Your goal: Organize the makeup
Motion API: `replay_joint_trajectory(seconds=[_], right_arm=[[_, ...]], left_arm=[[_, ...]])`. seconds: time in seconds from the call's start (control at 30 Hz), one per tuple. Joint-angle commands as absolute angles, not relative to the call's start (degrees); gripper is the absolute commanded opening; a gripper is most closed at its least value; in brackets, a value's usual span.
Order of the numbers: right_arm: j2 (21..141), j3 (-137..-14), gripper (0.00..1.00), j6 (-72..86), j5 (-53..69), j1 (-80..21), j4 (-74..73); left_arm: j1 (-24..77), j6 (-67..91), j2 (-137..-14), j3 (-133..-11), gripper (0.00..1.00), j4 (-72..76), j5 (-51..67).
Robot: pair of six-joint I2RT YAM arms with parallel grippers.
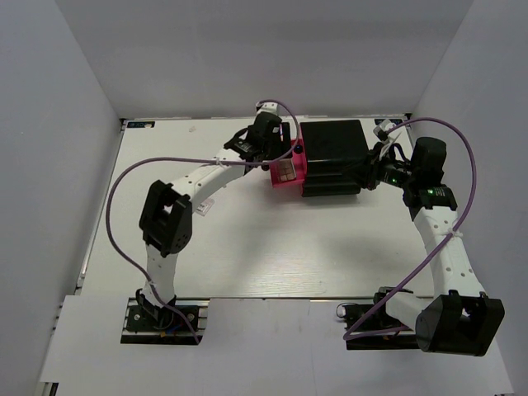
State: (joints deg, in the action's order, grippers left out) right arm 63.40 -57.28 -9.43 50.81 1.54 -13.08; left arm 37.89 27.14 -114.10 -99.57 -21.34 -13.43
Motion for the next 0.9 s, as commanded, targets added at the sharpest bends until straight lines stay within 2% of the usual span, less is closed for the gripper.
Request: replay_joint_trajectory(seconds=[0.0,0.17,0.27,0.37,0.5,0.6,0.87], right_arm=[[61.88,-56.78,0.24,-9.05,52.03,2.02,-10.98],[61.79,-56.69,0.24,-9.14,52.03,2.02,-10.81],[61.87,-56.51,0.25,-9.05,52.29,2.02,-10.64],[61.87,-56.51,0.25,-9.14,52.29,2.02,-10.81],[61.87,-56.43,0.26,-9.14,52.21,2.20,-10.63],[61.87,-56.34,0.27,-9.05,52.12,2.11,-10.63],[62.05,-56.34,0.29,-8.62,52.12,2.11,-10.46]], left_arm=[[37.71,31.37,-116.18,-106.50,0.19,-26.10,-13.98],[36.65,35.15,-118.21,-106.79,0.24,-25.41,-12.48],[36.04,36.73,-117.51,-104.68,0.41,-23.91,-10.38],[35.51,37.44,-117.42,-104.33,0.50,-23.64,-8.18],[35.51,37.71,-117.60,-104.41,0.74,-23.73,-6.24],[35.51,37.70,-117.68,-104.59,0.83,-23.82,-5.45],[35.51,37.53,-116.63,-105.73,0.85,-24.17,-4.40]])
